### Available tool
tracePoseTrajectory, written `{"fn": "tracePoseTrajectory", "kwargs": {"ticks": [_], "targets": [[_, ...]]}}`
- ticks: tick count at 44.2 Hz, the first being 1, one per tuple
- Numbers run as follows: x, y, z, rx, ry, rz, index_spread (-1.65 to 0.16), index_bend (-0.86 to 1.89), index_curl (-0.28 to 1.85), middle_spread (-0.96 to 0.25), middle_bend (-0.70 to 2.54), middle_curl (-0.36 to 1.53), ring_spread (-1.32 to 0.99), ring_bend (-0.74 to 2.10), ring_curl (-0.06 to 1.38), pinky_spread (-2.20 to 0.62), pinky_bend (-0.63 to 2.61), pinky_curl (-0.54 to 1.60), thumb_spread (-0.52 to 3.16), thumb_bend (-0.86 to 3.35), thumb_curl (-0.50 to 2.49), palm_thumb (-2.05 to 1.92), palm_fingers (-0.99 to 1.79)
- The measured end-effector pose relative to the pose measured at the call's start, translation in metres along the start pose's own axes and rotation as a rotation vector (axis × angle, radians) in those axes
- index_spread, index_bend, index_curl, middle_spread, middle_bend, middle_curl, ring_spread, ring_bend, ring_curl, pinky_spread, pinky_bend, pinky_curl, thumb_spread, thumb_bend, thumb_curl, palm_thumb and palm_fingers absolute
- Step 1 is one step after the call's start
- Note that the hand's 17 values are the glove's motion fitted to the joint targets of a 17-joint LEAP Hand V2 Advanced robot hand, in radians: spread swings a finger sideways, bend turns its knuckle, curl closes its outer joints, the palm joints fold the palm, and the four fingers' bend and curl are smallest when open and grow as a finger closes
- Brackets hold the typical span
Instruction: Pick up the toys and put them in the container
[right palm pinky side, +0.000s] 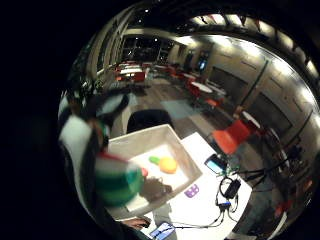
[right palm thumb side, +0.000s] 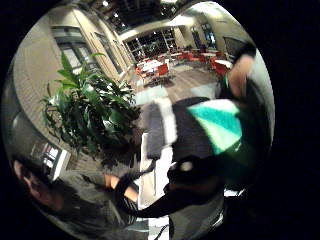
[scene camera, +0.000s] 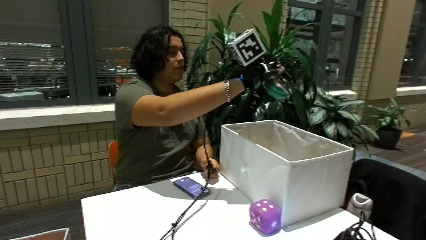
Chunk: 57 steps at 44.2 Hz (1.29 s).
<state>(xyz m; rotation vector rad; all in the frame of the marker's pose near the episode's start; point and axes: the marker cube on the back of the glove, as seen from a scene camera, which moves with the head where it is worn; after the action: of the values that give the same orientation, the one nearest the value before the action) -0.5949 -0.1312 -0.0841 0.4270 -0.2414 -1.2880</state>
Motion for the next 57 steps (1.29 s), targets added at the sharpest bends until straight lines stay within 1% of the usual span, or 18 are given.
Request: {"fn": "tracePoseTrajectory", "kwargs": {"ticks": [2,3,4,6,10,12,15,18,22,31,35,39,41,45,49,50,56,57], "targets": [[0.010,0.008,0.003,-0.066,-0.010,0.024,-0.32,0.43,0.86,-0.29,1.05,0.81,-0.29,1.36,0.54,-0.41,0.95,0.47,1.51,0.00,0.30,-0.08,0.92],[0.015,0.013,0.003,-0.090,-0.033,0.017,-0.33,0.40,0.85,-0.29,0.94,0.79,-0.31,1.26,0.52,-0.35,0.89,0.46,1.41,-0.08,0.28,-0.16,0.44],[0.021,0.019,0.003,-0.106,-0.053,0.011,-0.33,0.42,0.89,-0.29,0.84,0.77,-0.30,1.21,0.55,-0.32,0.91,0.51,1.33,-0.13,0.27,-0.22,0.14],[0.042,0.033,0.004,-0.121,-0.033,0.020,-0.33,0.42,0.89,-0.27,0.78,0.74,-0.29,1.15,0.55,-0.28,0.94,0.53,1.24,-0.15,0.25,-0.24,0.04],[0.111,0.071,0.017,-0.138,0.226,0.106,-0.38,0.35,0.77,-0.26,0.69,0.67,-0.31,1.02,0.42,-0.23,0.91,0.43,1.12,-0.15,0.21,-0.24,0.12],[0.135,0.095,0.027,-0.143,0.260,0.136,-0.39,0.33,0.73,-0.26,0.66,0.64,-0.32,0.99,0.38,-0.21,0.91,0.39,1.08,-0.15,0.20,-0.23,0.18],[0.166,0.130,0.050,-0.166,0.241,0.283,-0.40,0.27,0.69,-0.26,0.64,0.62,-0.32,1.02,0.36,-0.20,0.93,0.38,1.04,-0.14,0.18,-0.22,0.29],[0.199,0.167,0.077,-0.258,0.145,0.427,-0.41,0.25,0.67,-0.27,0.63,0.61,-0.33,1.04,0.36,-0.20,0.92,0.37,1.04,-0.13,0.17,-0.19,0.34],[0.239,0.212,0.118,-0.420,-0.019,0.491,-0.40,0.24,0.67,-0.27,0.57,0.59,-0.34,1.03,0.37,-0.19,0.93,0.38,1.14,-0.05,0.17,-0.08,0.28],[0.229,0.264,0.220,-0.478,-0.106,0.553,-0.38,0.23,0.67,-0.25,0.40,0.54,-0.36,0.94,0.35,-0.17,0.93,0.39,1.33,0.05,0.21,0.09,0.06],[0.231,0.271,0.246,-0.491,-0.175,0.576,-0.36,0.22,0.65,-0.23,0.31,0.51,-0.36,0.86,0.33,-0.16,0.94,0.38,1.35,0.07,0.24,0.15,-0.04],[0.230,0.276,0.261,-0.452,-0.212,0.591,-0.34,0.19,0.63,-0.21,0.26,0.49,-0.36,0.81,0.30,-0.16,0.93,0.37,1.33,0.08,0.26,0.20,-0.05],[0.230,0.278,0.263,-0.415,-0.211,0.596,-0.33,0.17,0.62,-0.20,0.28,0.49,-0.36,0.78,0.29,-0.16,0.91,0.37,1.31,0.08,0.27,0.23,-0.02],[0.229,0.284,0.254,-0.341,-0.234,0.591,-0.34,0.13,0.56,-0.29,0.57,0.56,-0.38,0.84,0.29,-0.17,0.82,0.33,1.35,0.15,0.30,0.35,0.27],[0.231,0.289,0.223,-0.183,-0.239,0.596,-0.37,0.06,0.50,-0.32,0.48,0.56,-0.39,1.03,0.32,-0.30,1.13,0.36,1.38,0.17,0.34,0.41,0.67],[0.231,0.289,0.211,-0.139,-0.238,0.592,-0.37,0.16,0.52,-0.32,0.49,0.57,-0.39,1.06,0.33,-0.33,1.13,0.36,1.34,0.18,0.36,0.45,0.82],[0.224,0.283,0.121,0.042,-0.238,0.527,-0.37,0.44,0.65,-0.37,0.69,0.69,-0.38,1.16,0.41,-0.38,1.05,0.39,1.21,0.18,0.45,0.50,1.22],[0.219,0.279,0.106,0.057,-0.239,0.507,-0.37,0.47,0.67,-0.37,0.72,0.71,-0.38,1.18,0.42,-0.39,1.04,0.41,1.19,0.17,0.46,0.49,1.22]]}}
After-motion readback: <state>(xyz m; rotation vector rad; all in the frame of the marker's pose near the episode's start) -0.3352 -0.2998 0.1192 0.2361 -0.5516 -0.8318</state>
